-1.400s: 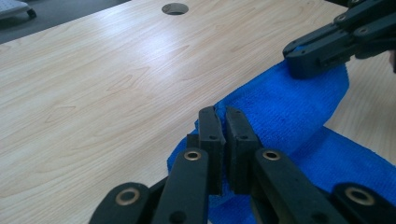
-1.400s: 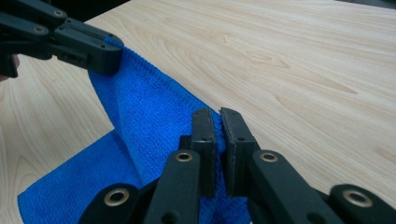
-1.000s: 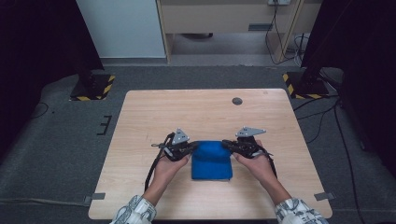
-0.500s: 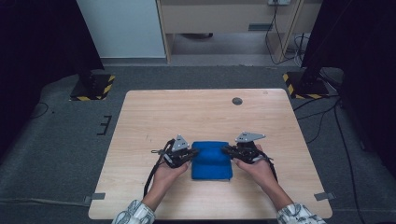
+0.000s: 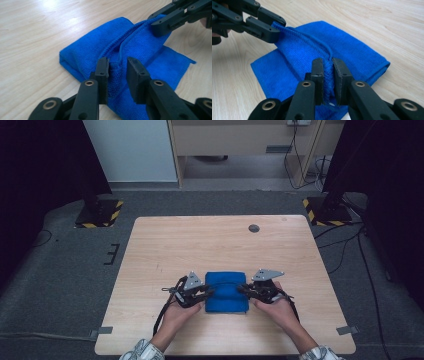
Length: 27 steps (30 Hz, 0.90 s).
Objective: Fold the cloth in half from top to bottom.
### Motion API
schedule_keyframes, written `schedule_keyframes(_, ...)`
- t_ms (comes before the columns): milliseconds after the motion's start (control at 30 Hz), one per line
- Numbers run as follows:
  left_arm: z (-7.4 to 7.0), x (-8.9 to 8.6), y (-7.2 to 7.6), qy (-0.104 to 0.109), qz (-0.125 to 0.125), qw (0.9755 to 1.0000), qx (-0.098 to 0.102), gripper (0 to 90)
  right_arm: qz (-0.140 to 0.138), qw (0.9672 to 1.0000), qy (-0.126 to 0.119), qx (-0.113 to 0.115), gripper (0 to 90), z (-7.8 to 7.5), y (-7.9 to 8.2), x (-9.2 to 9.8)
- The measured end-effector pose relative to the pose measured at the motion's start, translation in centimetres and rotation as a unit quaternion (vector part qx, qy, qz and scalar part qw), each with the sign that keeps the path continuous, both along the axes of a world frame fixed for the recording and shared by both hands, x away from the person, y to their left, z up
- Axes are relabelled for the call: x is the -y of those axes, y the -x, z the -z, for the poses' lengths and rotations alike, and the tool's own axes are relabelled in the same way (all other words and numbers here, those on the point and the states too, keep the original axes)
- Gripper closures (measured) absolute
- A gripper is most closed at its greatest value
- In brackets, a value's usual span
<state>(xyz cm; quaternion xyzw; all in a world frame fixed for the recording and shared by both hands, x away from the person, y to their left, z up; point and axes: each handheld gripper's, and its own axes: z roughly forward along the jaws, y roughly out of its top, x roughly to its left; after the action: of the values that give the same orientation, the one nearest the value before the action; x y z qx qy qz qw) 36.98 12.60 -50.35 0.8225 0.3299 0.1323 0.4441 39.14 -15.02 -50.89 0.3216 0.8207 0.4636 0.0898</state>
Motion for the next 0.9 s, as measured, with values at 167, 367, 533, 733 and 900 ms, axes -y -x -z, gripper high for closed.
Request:
schedule_keyframes(167, 0.2, 0.1, 0.7, -0.010, 0.008, 0.9999, 0.003, 63.8, -0.008, 1.0000, 0.003, -0.002, 79.4, 0.3, 0.8, 0.0)
schedule_keyframes(367, 0.3, -0.1, 1.5, -0.009, 0.013, 0.9999, 0.002, 57.6, -0.013, 0.9999, 0.008, -0.002, 78.8, 0.5, 1.6, 0.2)
schedule_keyframes(533, 0.4, -0.5, 2.2, -0.009, 0.018, 0.9998, -0.004, 56.2, -0.016, 0.9998, 0.009, -0.002, 78.1, 0.5, 2.2, 0.5)
schedule_keyframes(733, 0.4, -0.6, 2.7, -0.010, 0.024, 0.9996, -0.009, 54.9, -0.018, 0.9997, 0.013, -0.006, 76.1, 0.8, 2.8, 0.8)
schedule_keyframes(900, 0.3, -0.8, 3.0, -0.006, 0.027, 0.9996, -0.012, 54.7, -0.024, 0.9994, 0.022, -0.007, 70.4, 0.8, 3.2, 0.6)
